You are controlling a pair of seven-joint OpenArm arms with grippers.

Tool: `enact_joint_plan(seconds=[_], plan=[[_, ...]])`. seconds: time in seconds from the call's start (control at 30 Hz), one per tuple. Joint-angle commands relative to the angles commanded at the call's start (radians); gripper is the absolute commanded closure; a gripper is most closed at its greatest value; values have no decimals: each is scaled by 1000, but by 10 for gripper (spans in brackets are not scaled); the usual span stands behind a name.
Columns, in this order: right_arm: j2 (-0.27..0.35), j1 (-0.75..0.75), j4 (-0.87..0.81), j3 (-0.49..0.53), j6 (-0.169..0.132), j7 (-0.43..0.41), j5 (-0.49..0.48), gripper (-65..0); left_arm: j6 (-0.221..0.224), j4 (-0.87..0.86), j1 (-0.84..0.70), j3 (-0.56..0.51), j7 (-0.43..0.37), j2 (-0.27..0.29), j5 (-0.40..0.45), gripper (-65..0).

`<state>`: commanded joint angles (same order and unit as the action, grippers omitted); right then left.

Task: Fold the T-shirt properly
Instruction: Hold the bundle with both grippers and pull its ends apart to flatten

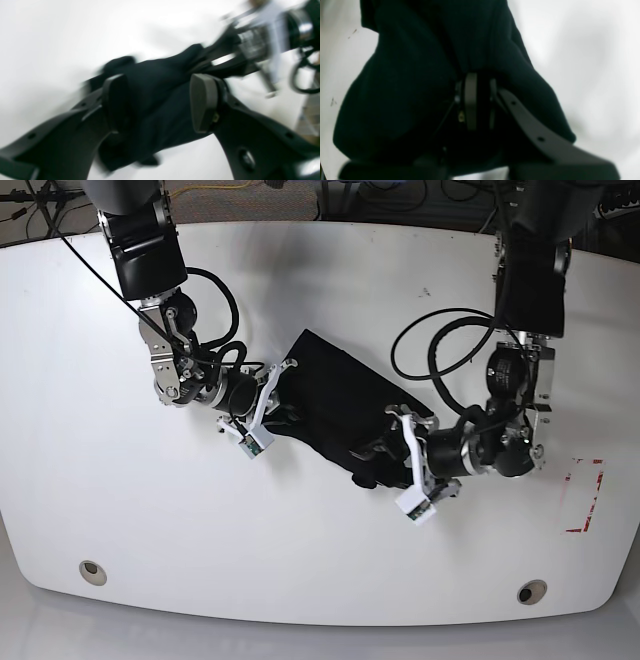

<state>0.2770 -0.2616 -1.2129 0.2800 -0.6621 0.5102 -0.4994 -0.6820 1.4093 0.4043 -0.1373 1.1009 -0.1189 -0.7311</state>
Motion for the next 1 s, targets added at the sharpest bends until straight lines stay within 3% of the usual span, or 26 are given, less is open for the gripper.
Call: enact_joint_plan(seconds=[0.3, 0.63, 0.83, 1.0], plan=[[3, 0, 0, 0, 0, 0, 0, -55, -6, -103, 0, -2, -32, 44, 176, -367], [2, 0, 0, 0, -5, 0, 0, -54, -6, -368, 110, 2, -219, 29, 338, -367], [2, 9, 0, 0, -6, 0, 0, -54, -6, -517, 204, 3, -315, -20, 347, -367], [2, 25, 0, 0, -6, 0, 0, -52, -8, -543, 256, 5, -333, -48, 345, -367]])
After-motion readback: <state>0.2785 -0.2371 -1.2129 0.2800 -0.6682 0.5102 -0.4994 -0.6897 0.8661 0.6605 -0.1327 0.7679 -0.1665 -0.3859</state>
